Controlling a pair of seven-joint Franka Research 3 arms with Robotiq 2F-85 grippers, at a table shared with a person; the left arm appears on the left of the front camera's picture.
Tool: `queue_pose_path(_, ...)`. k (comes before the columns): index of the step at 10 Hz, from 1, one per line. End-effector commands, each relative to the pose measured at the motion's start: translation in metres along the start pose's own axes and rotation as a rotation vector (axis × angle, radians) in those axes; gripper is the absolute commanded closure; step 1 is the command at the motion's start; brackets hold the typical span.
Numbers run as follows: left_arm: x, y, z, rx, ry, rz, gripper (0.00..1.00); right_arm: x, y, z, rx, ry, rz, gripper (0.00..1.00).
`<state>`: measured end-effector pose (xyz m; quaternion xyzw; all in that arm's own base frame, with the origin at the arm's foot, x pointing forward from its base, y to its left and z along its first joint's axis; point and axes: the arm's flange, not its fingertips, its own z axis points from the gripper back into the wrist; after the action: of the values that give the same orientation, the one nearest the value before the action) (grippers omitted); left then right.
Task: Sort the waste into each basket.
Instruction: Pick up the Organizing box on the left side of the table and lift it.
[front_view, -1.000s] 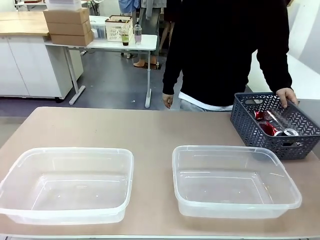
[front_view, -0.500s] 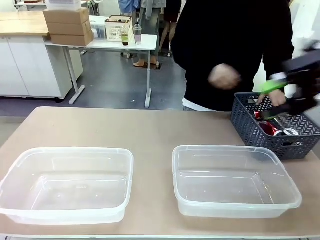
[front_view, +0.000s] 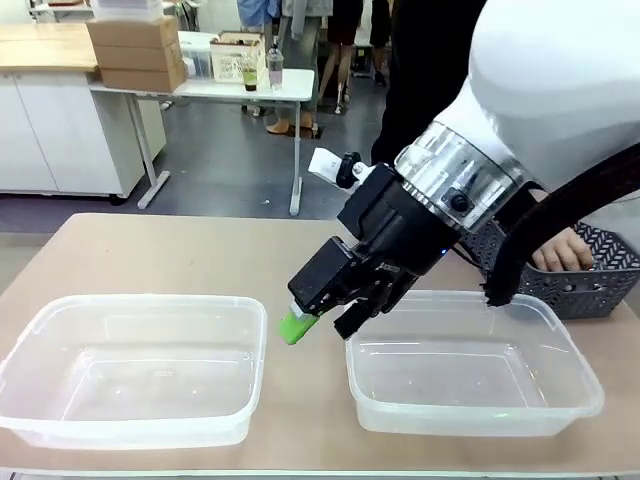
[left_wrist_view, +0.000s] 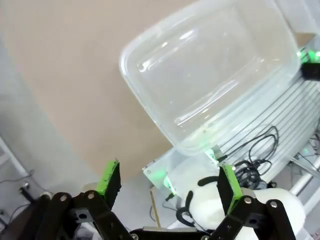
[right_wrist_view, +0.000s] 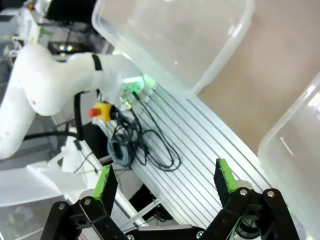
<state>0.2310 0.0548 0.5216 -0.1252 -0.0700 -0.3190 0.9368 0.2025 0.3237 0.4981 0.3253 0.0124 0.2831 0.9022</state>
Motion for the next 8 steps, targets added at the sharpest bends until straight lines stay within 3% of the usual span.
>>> queue_pose_path(1, -0.010, 0.011, 0.008, 0.061, -0.018, 0.041, 0.00, -0.006, -0.016, 0.029, 0.039, -0.033, -0.051, 0.00)
queue_pose_path(4, -0.010, 0.011, 0.008, 0.061, -0.018, 0.041, 0.00, 0.000, -0.014, 0.023, 0.032, -0.021, -0.022, 0.00)
queue_pose_path(5, -0.009, 0.010, 0.008, 0.042, -0.018, 0.029, 0.00, 0.032, 0.003, 0.005, -0.029, -0.009, -0.081, 0.00)
queue_pose_path(7, 0.004, -0.012, -0.025, 0.117, 0.097, 0.023, 0.00, 0.093, 0.039, -0.047, -0.261, -0.003, -0.232, 0.00)
queue_pose_path(8, 0.002, -0.023, -0.047, 0.152, 0.133, 0.056, 0.00, 0.113, 0.052, -0.073, -0.355, 0.045, -0.285, 0.00)
